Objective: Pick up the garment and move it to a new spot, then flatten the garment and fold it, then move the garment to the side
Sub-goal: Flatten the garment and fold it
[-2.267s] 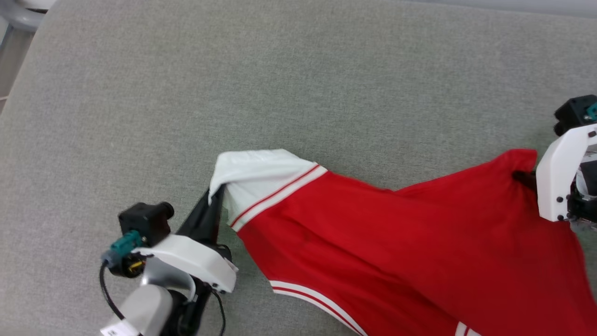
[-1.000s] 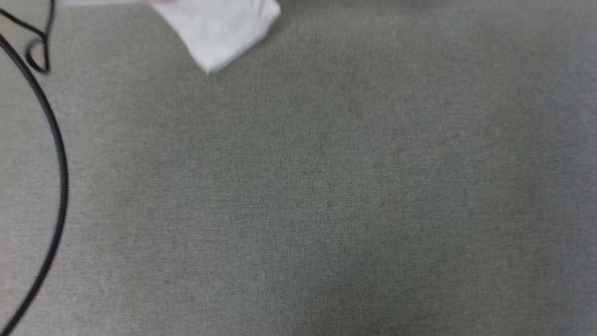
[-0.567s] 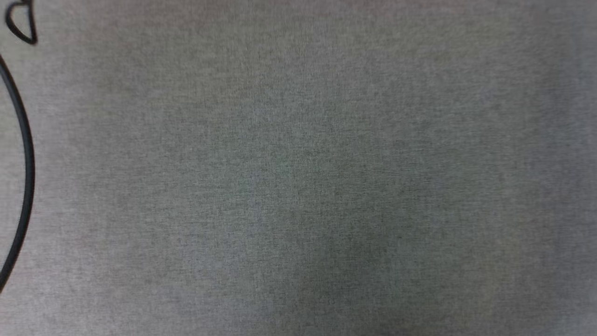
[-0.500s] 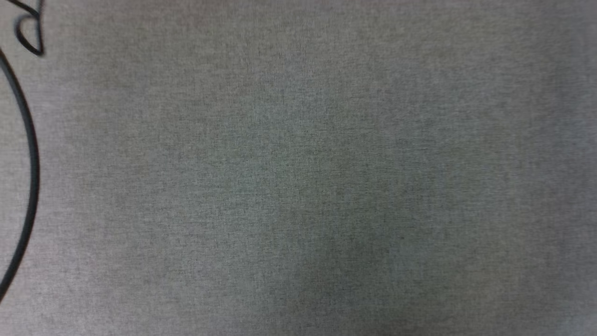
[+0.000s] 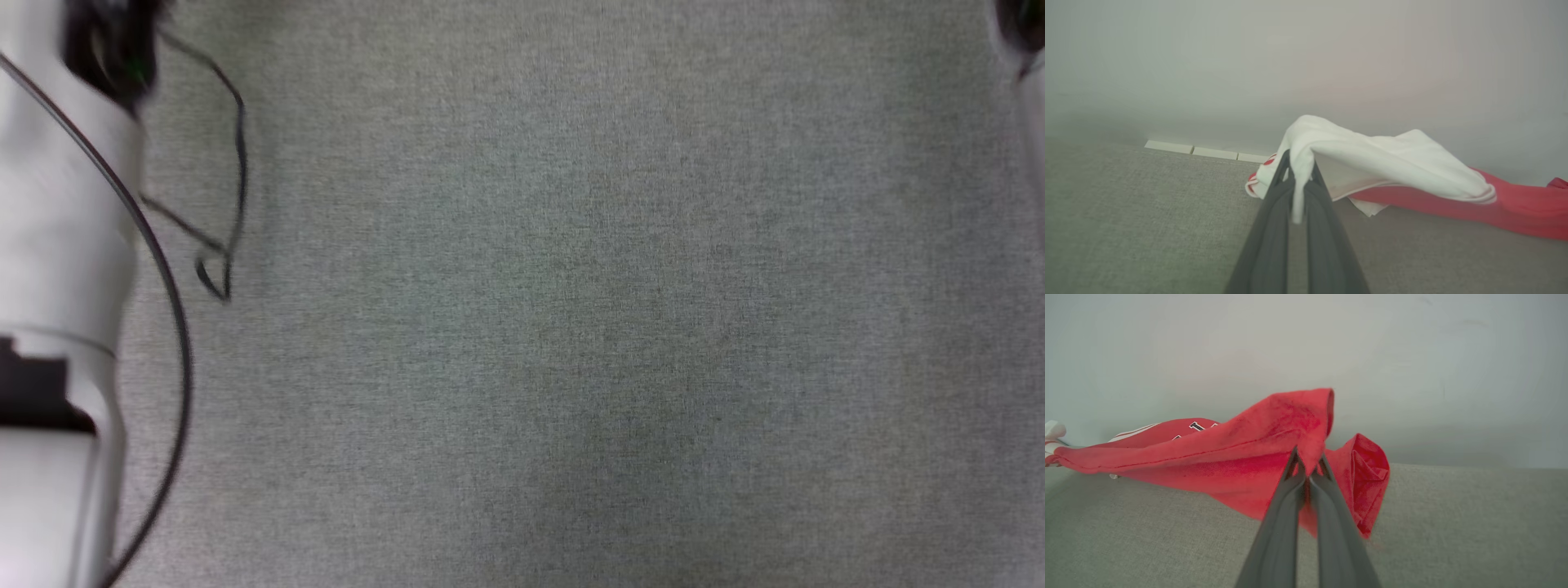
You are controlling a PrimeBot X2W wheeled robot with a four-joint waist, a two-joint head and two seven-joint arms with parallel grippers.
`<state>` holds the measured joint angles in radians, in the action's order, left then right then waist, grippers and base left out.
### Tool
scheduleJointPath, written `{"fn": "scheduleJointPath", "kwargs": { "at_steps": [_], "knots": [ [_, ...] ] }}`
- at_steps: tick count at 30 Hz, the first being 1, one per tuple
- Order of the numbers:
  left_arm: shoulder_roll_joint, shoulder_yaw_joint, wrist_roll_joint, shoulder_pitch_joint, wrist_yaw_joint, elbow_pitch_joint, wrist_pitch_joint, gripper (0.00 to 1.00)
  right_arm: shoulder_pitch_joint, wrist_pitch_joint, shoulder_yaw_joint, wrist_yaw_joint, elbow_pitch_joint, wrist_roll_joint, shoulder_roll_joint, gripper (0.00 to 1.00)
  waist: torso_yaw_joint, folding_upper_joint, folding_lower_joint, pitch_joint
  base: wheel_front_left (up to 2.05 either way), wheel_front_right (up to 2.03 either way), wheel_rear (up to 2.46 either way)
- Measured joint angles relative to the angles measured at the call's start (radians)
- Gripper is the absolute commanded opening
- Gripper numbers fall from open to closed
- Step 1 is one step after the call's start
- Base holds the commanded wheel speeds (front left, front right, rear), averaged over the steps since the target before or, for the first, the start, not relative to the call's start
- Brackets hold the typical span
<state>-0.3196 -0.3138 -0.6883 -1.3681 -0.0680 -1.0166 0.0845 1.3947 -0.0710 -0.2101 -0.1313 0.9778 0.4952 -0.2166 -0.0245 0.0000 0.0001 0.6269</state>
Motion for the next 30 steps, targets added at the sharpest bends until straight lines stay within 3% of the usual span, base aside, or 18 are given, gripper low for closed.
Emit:
{"fn": "scheduleJointPath", "kwargs": {
  "at_steps": [8,16,22,30],
  "knots": [
    [0.015,-0.005,-0.042,0.272,-0.047,0.021,0.100,0.00,-0.280,0.037,-0.097,0.000,-0.077,0.123,-0.066,0.00,0.010,0.0000,0.0000,-0.094,0.00,0.00,0.00],
    [-0.003,-0.013,-0.065,0.597,-0.042,0.151,0.134,0.00,-0.547,0.043,-0.157,0.000,-0.181,0.197,-0.137,0.00,0.013,0.0000,-0.0002,-0.236,0.00,0.00,0.00],
    [-0.018,-0.022,-0.089,0.844,0.017,0.313,0.092,0.00,-0.733,0.031,-0.160,-0.001,-0.274,0.210,-0.183,0.00,0.021,0.0000,-0.0004,-0.349,0.00,0.00,0.00],
    [-0.074,-0.009,-0.124,1.156,0.158,0.642,-0.012,0.00,-0.964,-0.019,-0.090,-0.001,-0.413,0.189,-0.206,0.00,0.038,0.0000,-0.0004,-0.462,0.00,0.00,0.00]
  ]
}}
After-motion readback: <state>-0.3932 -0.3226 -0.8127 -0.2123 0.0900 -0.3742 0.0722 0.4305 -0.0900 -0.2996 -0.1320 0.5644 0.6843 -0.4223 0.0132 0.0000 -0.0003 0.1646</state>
